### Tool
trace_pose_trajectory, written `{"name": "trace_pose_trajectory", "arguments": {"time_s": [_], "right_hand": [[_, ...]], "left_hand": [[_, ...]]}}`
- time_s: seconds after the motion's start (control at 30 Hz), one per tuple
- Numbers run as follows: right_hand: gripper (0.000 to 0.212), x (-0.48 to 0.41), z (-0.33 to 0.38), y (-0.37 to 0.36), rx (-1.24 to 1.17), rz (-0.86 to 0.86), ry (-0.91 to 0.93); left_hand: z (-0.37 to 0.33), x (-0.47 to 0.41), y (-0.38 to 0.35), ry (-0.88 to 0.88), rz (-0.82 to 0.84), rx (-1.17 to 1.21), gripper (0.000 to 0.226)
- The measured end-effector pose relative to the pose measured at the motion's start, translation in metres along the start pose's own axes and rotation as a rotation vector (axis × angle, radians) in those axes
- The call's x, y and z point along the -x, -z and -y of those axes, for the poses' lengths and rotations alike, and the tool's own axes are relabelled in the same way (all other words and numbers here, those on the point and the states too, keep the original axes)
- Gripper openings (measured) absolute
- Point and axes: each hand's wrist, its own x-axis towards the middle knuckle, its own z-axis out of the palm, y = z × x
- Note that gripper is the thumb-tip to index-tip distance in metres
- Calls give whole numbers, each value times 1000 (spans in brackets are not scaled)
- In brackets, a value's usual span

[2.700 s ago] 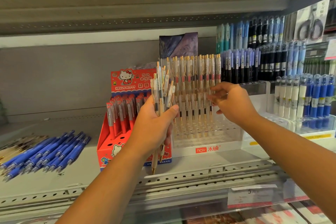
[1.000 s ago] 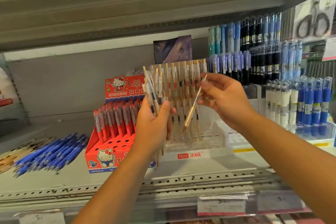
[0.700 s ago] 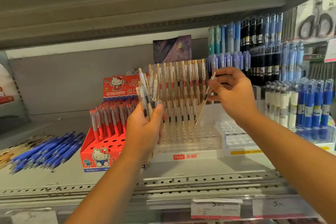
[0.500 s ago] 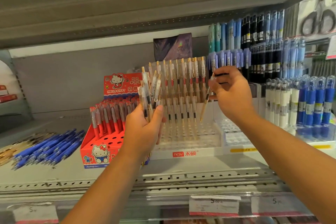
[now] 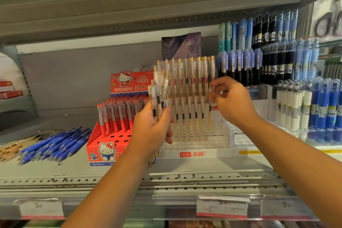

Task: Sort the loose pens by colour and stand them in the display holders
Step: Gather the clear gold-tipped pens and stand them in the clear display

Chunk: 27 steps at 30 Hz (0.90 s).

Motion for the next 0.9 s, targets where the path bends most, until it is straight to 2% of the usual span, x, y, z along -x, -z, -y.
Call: {"name": "trace_pose_trajectory", "arguments": {"time_s": [0.13,0.33,0.5,0.6,0.67,0.73,0.77,0.9], "right_hand": [[15,1,-1,-4,81,72,-48],[10,4,0,-2,235,44,-30],[11,7,1,1,258,55,-30],[23,12,2,2,356,33,-2],[31,16,9,2,466,-59,122],[27,21,23,-2,392,-78,246],[23,24,30,-5,297,-27,265],[20,37,53,-20,-98,287,136]], "left_hand": [[-1,1,-1,33,16,4,16],[-5,3,0,62,30,47,13],[-5,4,-1,48,44,51,11],[-4,4,0,43,52,60,10],[-3,4,0,44,55,62,9],[-1,3,0,45,56,58,10],[-1,2,0,44,55,56,11],[-1,2,0,37,64,73,17]]}}
